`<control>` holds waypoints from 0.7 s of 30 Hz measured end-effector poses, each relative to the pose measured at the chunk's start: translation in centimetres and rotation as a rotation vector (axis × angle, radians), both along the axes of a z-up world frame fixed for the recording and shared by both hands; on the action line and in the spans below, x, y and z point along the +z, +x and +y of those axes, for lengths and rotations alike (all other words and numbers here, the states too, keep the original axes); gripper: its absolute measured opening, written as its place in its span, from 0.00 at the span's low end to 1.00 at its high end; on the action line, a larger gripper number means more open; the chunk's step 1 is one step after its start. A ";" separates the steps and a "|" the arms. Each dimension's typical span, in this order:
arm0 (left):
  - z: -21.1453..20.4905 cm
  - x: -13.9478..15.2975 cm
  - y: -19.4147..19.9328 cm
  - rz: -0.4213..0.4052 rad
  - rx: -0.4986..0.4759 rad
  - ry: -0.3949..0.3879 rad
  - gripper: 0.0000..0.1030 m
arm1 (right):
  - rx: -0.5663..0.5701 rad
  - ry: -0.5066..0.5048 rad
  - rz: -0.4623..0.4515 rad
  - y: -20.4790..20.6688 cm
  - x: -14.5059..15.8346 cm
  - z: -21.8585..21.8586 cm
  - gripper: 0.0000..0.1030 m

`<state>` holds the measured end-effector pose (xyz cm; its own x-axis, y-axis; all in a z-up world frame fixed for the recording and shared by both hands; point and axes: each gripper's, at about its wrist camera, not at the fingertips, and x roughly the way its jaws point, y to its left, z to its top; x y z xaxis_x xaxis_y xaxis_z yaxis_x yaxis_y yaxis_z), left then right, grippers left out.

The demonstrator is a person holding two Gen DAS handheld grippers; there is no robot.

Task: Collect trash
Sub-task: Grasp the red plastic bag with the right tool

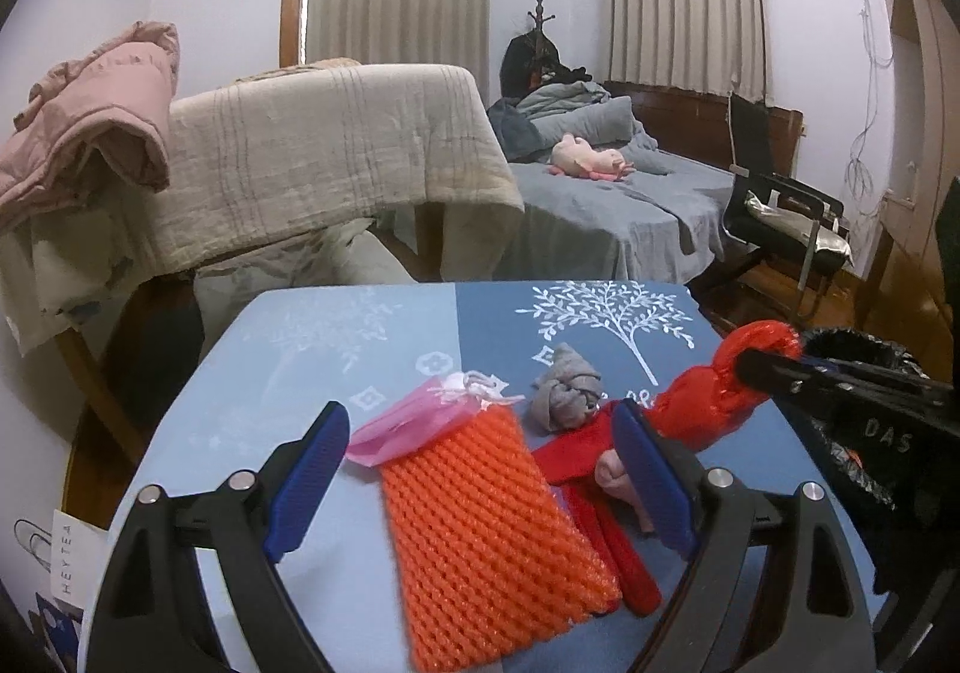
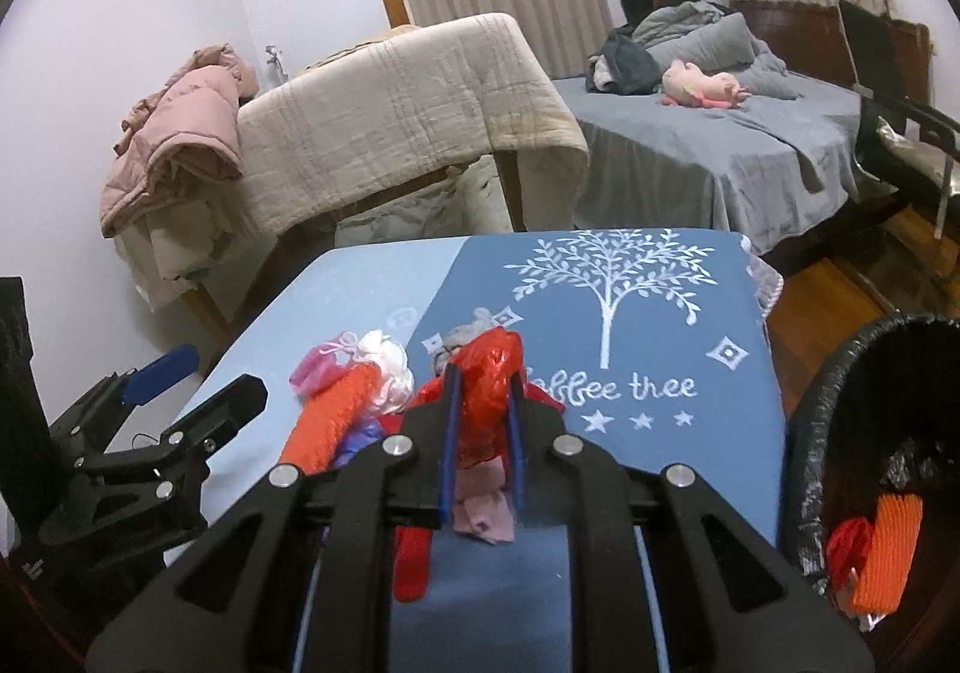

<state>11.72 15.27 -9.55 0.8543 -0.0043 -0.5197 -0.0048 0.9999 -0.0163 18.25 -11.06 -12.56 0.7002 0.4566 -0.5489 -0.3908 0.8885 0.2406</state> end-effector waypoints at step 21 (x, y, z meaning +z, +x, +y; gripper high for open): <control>-1.9 -5.5 -0.2 0.143 0.002 0.031 0.27 | -0.020 -0.030 0.040 -1.2 -1.6 -0.9 0.13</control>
<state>11.57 13.36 -15.07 0.7716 0.0156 -0.6359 -0.0069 0.9998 0.0161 17.07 -11.98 -14.11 0.6863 0.4257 -0.5897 -0.3639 0.9030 0.2284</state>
